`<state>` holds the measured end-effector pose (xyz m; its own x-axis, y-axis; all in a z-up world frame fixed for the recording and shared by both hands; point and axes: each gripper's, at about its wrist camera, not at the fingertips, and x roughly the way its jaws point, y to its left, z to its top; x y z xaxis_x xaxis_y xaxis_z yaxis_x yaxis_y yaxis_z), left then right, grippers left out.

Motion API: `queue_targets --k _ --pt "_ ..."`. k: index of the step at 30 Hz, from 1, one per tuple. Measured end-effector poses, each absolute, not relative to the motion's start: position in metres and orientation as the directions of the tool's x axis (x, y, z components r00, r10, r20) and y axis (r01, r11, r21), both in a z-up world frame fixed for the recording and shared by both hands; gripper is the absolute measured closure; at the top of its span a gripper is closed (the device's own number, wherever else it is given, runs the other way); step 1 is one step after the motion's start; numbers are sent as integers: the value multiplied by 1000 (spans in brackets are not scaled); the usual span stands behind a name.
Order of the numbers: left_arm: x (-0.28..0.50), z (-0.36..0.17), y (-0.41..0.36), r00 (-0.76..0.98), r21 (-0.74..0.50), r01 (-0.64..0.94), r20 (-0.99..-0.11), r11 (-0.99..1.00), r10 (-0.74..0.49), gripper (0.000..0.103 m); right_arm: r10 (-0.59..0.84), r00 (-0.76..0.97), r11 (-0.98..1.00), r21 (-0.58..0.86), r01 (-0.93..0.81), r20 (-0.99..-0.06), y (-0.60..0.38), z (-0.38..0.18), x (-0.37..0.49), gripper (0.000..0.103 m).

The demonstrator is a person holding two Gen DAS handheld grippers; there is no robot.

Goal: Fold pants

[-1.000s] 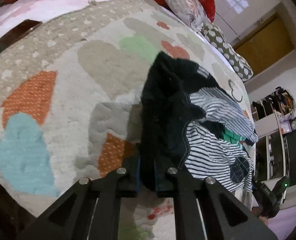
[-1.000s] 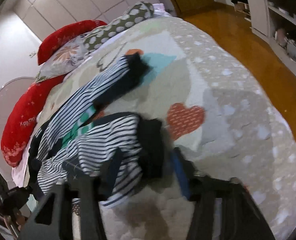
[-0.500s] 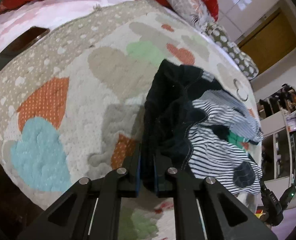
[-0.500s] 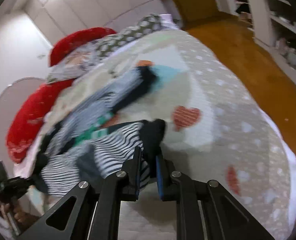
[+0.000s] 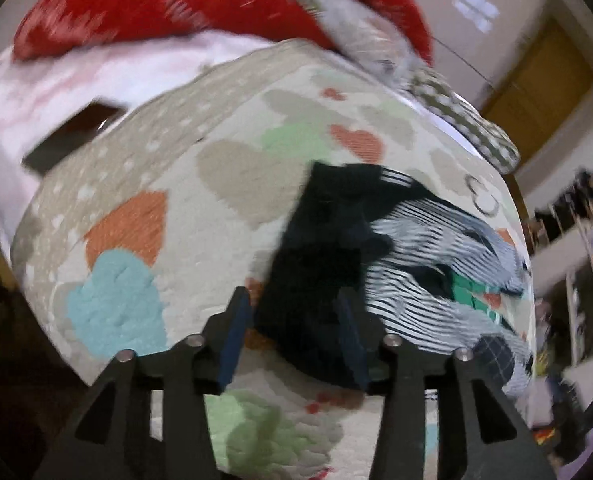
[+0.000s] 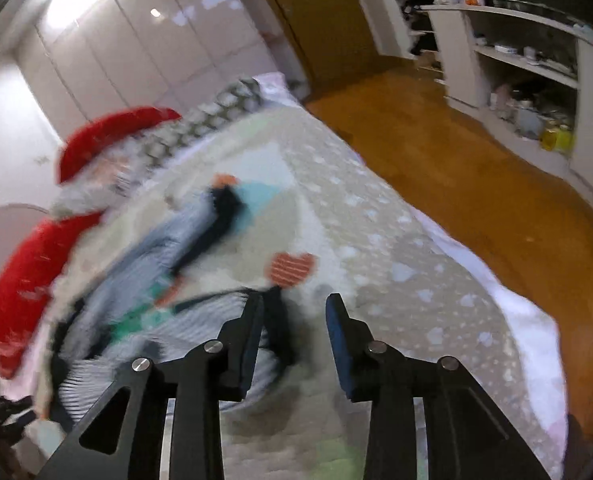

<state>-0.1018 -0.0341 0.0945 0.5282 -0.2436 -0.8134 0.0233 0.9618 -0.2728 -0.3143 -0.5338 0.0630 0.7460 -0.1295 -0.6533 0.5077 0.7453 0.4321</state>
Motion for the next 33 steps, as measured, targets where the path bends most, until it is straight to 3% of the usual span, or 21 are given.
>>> queue_targets --k 4,10,13,16,24,33 --pt "-108 84 -79 488 -229 145 -830 963 -271 46 28 802 808 486 333 -596 -505 71 -302 67" --pt "-112 46 -118 373 -172 208 -896 963 -240 46 160 719 873 438 217 -676 -453 41 -270 65" --pt "-114 37 -119 358 -146 209 -909 967 -215 43 123 676 885 388 256 -727 -448 29 -265 64" --pt "-114 36 -116 359 -144 195 -910 970 -207 33 70 658 859 381 343 -749 -465 21 -271 64" --pt "-118 35 -114 354 -141 188 -913 972 -201 32 21 658 836 374 401 -753 -486 28 -292 64" --pt "-131 51 -118 398 -127 241 -891 962 -218 30 -103 685 884 249 395 -721 -460 61 -298 51"
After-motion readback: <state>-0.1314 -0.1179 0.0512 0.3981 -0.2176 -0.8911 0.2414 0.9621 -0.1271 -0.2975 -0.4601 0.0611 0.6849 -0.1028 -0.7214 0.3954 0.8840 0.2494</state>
